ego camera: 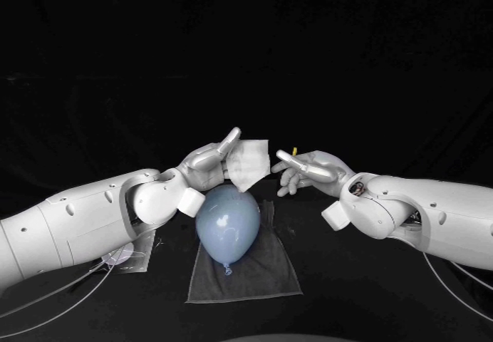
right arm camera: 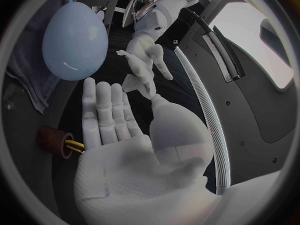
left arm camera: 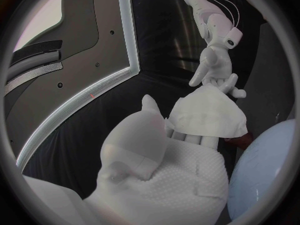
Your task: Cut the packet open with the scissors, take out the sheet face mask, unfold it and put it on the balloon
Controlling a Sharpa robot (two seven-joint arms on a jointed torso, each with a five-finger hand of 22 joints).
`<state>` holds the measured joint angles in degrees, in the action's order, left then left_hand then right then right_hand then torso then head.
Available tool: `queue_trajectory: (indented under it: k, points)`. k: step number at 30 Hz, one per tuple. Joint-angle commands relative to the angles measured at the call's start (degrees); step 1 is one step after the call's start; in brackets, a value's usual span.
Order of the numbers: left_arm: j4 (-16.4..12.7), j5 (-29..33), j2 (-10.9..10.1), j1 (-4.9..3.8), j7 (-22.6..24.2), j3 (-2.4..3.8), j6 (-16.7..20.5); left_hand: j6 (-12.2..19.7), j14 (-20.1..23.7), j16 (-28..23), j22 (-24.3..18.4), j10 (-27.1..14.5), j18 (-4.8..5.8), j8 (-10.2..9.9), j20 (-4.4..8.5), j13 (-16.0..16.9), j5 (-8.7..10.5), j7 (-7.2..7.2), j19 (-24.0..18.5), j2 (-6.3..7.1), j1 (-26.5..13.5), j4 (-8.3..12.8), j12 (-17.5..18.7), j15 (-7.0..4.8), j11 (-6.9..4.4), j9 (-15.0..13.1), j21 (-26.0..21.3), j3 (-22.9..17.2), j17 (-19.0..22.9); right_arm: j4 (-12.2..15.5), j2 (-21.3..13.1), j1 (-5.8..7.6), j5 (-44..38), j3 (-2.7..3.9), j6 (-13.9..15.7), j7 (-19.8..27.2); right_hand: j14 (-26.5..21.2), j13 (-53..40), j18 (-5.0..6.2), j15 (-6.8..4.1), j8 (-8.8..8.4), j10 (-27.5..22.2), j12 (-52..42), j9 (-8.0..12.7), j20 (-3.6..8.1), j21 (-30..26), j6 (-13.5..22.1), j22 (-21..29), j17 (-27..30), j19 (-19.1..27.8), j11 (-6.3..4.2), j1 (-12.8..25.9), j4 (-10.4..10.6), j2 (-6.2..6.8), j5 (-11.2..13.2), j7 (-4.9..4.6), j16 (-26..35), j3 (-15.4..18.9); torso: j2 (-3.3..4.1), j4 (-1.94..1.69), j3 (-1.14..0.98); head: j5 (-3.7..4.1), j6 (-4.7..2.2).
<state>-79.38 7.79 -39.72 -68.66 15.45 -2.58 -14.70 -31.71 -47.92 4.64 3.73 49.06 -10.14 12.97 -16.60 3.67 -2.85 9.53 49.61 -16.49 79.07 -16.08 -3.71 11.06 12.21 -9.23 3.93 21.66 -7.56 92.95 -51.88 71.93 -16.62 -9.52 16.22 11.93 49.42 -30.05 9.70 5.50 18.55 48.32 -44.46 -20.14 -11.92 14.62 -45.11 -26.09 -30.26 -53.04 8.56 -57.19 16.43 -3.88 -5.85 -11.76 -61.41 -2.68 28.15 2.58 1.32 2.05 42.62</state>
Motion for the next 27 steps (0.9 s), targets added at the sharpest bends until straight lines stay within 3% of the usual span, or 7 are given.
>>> queue_trajectory:
  k: [1,3,7,14,17,22,27]
  points:
    - [-0.2,0.5,0.0,-0.03,0.3,0.07,-1.9,-0.2,-0.6,0.0,0.1,0.4,-0.19,0.4,-0.04,0.0,0.09,3.56,1.1,0.05,-0.7,-0.4,0.0,-0.2,-0.04,-0.2,0.4,0.2,-0.1,-0.5,0.4,-0.01,3.9,0.03,-3.8,-1.4,0.4,8.3,0.67,0.42,0.16,2.1,8.7,1.7,-1.38,-3.7,-0.6,4.0,4.4,0.9,0.49,0.0,-0.4,-2.65,-0.5,-1.36,8.3,4.0,0.04,0.05,0.01,-0.13,-0.18]
    - [-0.3,0.5,0.0,-0.03,0.1,0.07,-2.6,-0.7,-0.8,0.1,0.1,0.8,-0.25,0.7,-0.02,0.1,0.09,3.74,1.4,-0.01,-0.9,-0.5,-0.1,-0.28,-0.11,-0.4,0.5,0.4,-0.1,-0.7,0.6,-0.01,4.5,0.02,-4.5,-1.7,0.1,10.2,0.83,0.83,0.15,2.2,10.7,2.2,-1.25,-4.6,-0.7,5.0,5.3,1.2,0.73,0.1,0.2,-3.21,-0.2,-1.27,10.3,5.3,0.03,0.04,-0.01,-0.08,-0.5]
    - [-0.7,0.3,-0.1,-0.03,-0.7,0.07,-4.5,-2.7,-2.1,0.6,0.2,2.1,-0.43,1.8,0.11,0.1,0.09,4.12,2.6,-0.13,-1.9,-0.6,-0.3,-0.58,-0.15,-0.9,1.0,0.9,-0.4,-1.4,1.2,-0.01,6.0,0.02,-6.0,-2.0,1.2,18.6,0.98,1.53,-0.32,5.8,20.2,4.5,-2.48,-8.3,-1.1,9.8,9.6,2.0,1.53,2.8,0.5,-7.77,1.8,-1.71,21.2,13.0,0.05,0.05,-0.03,0.17,-1.25]
    - [-1.5,-0.3,-0.2,-0.02,-2.6,0.06,-7.8,-5.8,-3.6,1.0,0.2,3.9,-0.56,3.4,0.44,0.1,0.09,4.69,4.8,-0.3,-4.2,-0.7,-0.3,-0.8,0.01,-1.8,1.6,1.2,-0.6,-2.5,2.5,0.04,9.7,0.02,-9.8,-1.9,-1.5,25.9,0.71,3.8,-2.36,5.7,28.8,6.6,-4.22,-11.1,0.1,15.2,13.4,6.8,2.88,5.0,0.4,-12.77,3.1,-3.14,35.5,23.1,0.0,0.05,-0.09,0.79,-2.52]
    - [-1.6,-0.4,-0.2,-0.02,-3.1,0.06,-8.3,-5.9,-3.8,1.0,0.2,4.0,-0.59,3.5,0.58,0.0,0.09,4.78,5.5,-0.31,-4.6,-0.7,-0.1,-0.85,0.0,-1.8,1.9,1.2,-0.7,-2.6,2.8,0.06,11.3,0.03,-10.3,-1.0,-2.5,26.4,0.59,4.26,-2.75,5.3,30.0,6.9,-4.48,-11.1,0.4,16.1,14.1,8.3,3.15,5.0,0.4,-13.01,3.1,-3.34,37.5,23.4,0.02,0.08,-0.08,0.95,-3.07]
    - [-1.8,-1.1,-0.4,-0.02,-3.7,0.05,-9.1,-6.5,-4.3,1.1,0.3,4.0,-0.59,3.8,0.94,0.0,0.05,4.8,7.1,-0.28,-3.7,-0.1,0.0,-1.06,-0.07,-2.0,2.5,0.5,-0.7,-3.0,3.0,0.14,13.0,0.04,-11.1,-0.4,-2.6,26.5,0.54,4.47,-3.0,5.1,31.2,7.1,-4.61,-11.0,0.3,16.9,14.5,9.1,3.33,4.7,0.4,-13.04,3.0,-3.47,39.0,22.8,0.03,0.06,-0.04,1.19,-3.34]
    - [-2.3,-3.3,-0.6,-0.03,-4.4,0.04,-10.5,-9.7,-5.7,1.4,0.0,6.4,-0.56,5.3,1.47,0.1,-0.05,3.54,8.3,-0.15,6.1,5.0,-0.3,-1.73,-1.09,-2.6,2.1,-6.3,-1.0,-4.1,3.5,0.24,14.1,0.04,-12.7,-0.8,-3.2,26.5,0.35,4.78,-2.99,4.7,32.3,7.2,-4.69,-11.0,-0.2,17.6,14.9,10.0,3.56,4.7,0.4,-13.02,3.1,-3.64,40.5,22.6,0.01,0.02,-0.07,1.3,-3.53]
